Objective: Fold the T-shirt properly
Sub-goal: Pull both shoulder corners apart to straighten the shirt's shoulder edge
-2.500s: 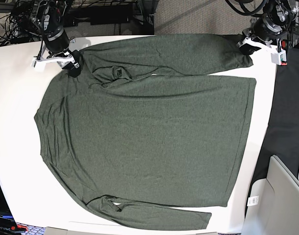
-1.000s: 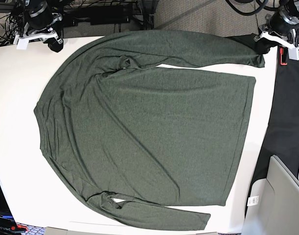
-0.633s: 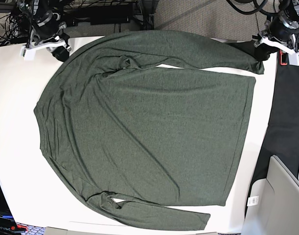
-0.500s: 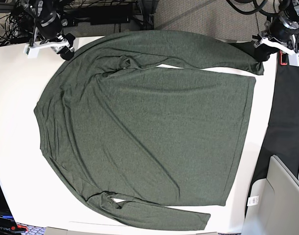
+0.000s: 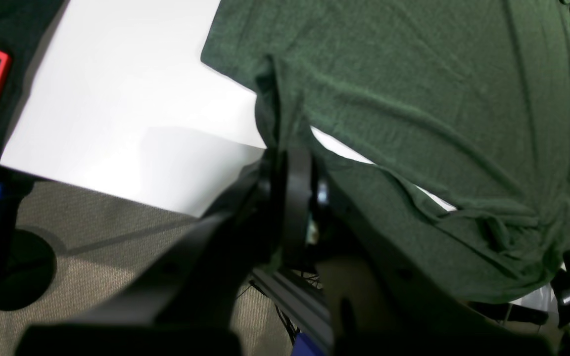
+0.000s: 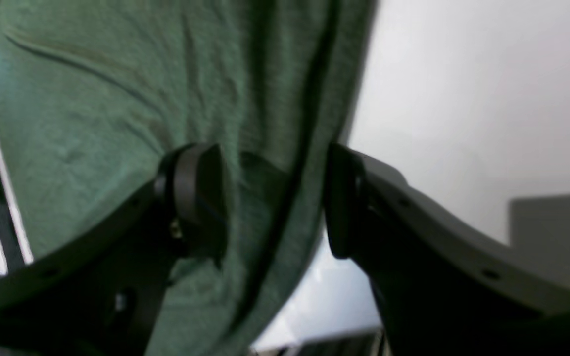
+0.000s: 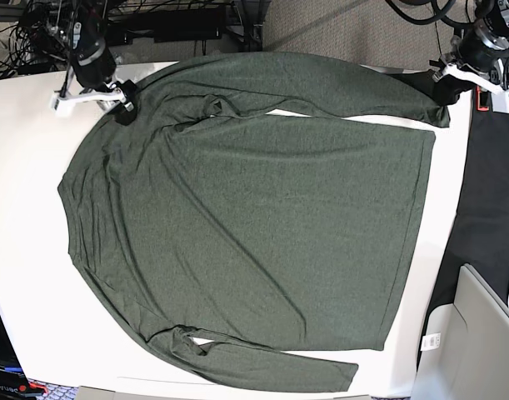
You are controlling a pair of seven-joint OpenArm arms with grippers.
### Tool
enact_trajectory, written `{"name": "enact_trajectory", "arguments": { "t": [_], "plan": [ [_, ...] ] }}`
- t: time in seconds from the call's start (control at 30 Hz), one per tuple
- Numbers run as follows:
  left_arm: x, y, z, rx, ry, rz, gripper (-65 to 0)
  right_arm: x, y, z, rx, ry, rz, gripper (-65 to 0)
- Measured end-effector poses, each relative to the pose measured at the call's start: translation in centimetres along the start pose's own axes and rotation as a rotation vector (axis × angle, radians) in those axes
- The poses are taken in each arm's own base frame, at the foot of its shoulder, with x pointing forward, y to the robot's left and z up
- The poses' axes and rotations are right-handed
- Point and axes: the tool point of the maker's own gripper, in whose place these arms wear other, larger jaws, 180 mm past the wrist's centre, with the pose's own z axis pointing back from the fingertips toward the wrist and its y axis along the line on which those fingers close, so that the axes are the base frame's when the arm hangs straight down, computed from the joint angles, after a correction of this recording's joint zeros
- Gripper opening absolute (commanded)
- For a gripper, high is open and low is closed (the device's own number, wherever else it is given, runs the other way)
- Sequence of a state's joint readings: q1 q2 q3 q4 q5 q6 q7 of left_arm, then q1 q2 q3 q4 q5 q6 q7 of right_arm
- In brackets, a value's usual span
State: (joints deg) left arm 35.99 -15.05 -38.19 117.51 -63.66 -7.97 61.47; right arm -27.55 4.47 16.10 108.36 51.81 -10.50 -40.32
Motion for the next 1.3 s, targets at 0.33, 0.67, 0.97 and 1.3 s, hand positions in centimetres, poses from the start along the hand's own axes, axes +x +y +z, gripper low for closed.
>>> {"name": "enact_trajectory", "arguments": {
  "t": [0.33,0.67,0.97,1.3],
  "plan": [
    [0.0,0.0,0.0,0.001,0.001,0.0,-65.0,-1.5,1.4,-1.0,0.02,0.041,-0.055,-57.0],
    [-0.1,0.0,0.0,0.0,0.0,0.003,-65.0,-1.2,0.6,0.1,-0.018,0.04,-0.066,-64.1],
    [0.0,0.0,0.0,0.0,0.0,0.001,-65.0,-1.2,1.1,2.8,0.031,0.025,0.017,-64.1],
    [-0.9,-0.1,0.6,-0.024,0.027,0.018,-65.0,-1.3,0.5,4.3,0.075,0.058,-0.001,-64.1]
  ]
}}
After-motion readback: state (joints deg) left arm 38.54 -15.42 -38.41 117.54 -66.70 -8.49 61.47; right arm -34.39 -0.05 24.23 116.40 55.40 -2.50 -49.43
